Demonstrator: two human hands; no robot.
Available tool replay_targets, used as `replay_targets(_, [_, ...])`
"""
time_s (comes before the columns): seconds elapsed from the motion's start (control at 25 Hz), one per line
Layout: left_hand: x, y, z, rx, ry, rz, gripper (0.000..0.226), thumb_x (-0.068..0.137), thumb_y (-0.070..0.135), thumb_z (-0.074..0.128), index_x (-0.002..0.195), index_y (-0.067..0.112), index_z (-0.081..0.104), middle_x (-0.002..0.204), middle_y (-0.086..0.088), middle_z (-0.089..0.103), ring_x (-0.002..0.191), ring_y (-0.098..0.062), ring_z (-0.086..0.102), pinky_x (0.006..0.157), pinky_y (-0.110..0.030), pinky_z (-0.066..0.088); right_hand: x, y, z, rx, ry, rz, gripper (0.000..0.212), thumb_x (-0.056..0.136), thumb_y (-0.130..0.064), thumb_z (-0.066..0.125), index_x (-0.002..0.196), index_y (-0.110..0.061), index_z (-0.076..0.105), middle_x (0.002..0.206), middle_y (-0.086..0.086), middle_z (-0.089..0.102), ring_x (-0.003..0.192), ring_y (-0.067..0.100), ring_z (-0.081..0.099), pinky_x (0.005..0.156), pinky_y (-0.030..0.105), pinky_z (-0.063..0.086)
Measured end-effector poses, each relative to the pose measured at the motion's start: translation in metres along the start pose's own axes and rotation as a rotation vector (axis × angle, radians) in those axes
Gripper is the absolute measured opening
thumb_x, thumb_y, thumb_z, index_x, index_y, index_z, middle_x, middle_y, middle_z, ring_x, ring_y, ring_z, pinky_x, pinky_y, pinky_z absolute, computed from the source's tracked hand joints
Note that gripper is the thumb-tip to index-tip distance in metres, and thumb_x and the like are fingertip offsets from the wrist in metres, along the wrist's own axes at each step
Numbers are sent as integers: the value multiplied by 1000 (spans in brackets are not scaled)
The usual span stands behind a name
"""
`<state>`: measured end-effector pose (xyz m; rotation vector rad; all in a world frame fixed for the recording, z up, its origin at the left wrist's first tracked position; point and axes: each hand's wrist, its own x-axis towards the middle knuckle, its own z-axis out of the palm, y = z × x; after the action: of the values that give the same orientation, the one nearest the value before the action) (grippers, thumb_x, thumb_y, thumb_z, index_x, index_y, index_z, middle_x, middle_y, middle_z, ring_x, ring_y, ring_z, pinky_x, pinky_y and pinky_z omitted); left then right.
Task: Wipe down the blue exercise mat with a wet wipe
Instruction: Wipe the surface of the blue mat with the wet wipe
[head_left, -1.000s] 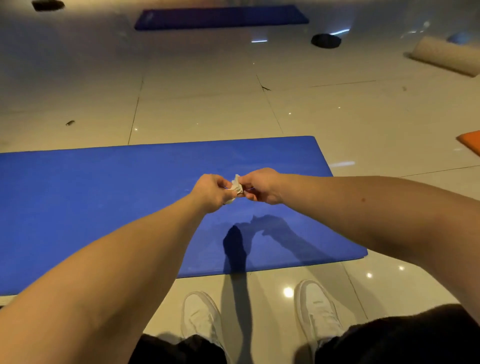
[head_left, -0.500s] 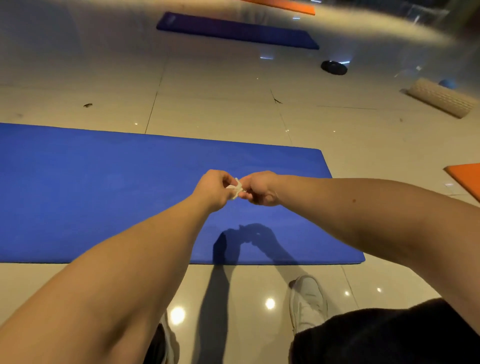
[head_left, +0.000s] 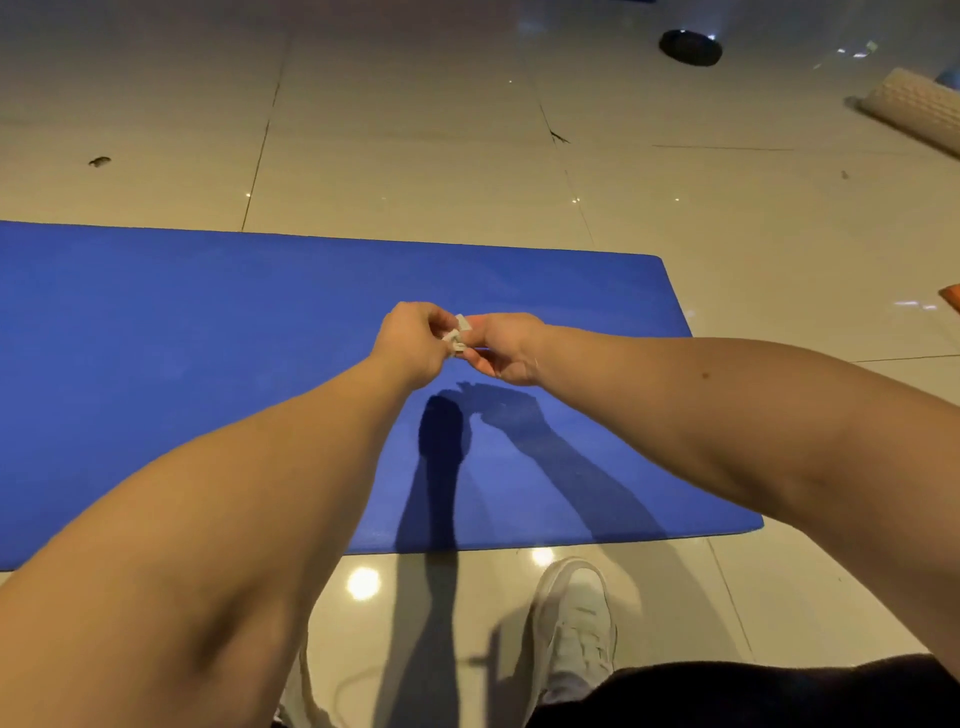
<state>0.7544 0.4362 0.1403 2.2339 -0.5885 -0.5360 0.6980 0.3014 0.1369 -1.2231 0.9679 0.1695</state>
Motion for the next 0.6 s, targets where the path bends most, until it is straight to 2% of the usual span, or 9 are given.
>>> replay_targets(0.12, [45, 0, 19, -32, 7, -38, 25, 90, 0, 70, 114, 6, 68, 101, -6, 67, 90, -22, 62, 85, -34, 54, 52, -12, -16, -60, 98, -11, 25, 86, 7, 65, 107, -5, 73, 92, 11, 75, 73, 19, 65, 60, 22, 50])
replay_targets(0.24, [93, -7, 43, -37, 27, -83, 29, 93, 6, 69, 122, 6, 65, 110, -8, 64, 95, -22, 59, 83, -30, 49, 106, -23, -37, -61, 229, -29, 10, 84, 8, 63, 84, 0, 70, 74, 12, 70, 58, 17, 56, 52, 23, 43])
replay_targets(0.4, [154, -30, 75, 65, -27, -172, 31, 96, 13, 66, 127, 8, 63, 121, -8, 63, 110, -29, 61, 86, -34, 49, 179, -27, -66, 26, 294, -5, 19, 87, 6, 52, 79, -8, 61, 78, 12, 63, 66, 23, 53, 51, 26, 34])
replay_targets(0.52, [191, -49, 87, 221, -63, -214, 15, 97, 17, 65, 111, 13, 64, 112, -10, 62, 99, -31, 58, 80, -35, 47, 220, -27, -87, 74, 282, -38, 14, 91, 1, 55, 92, -13, 58, 79, 6, 57, 54, 14, 55, 46, 21, 43])
replay_targets(0.56, [202, -52, 89, 298, -72, -217, 11, 97, 20, 64, 105, 13, 61, 112, -12, 60, 97, -32, 56, 82, -38, 49, 228, -28, -92, 112, 298, -58, 13, 90, -1, 58, 96, -13, 59, 80, 5, 59, 56, 13, 57, 49, 20, 47])
replay_targets(0.6, [215, -55, 91, 393, -84, -224, 18, 98, 25, 64, 107, 11, 61, 119, -15, 59, 103, -33, 54, 89, -42, 50, 240, -29, -96, 130, 324, -83, 10, 88, -3, 61, 94, -11, 62, 79, 4, 62, 61, 15, 60, 54, 21, 50])
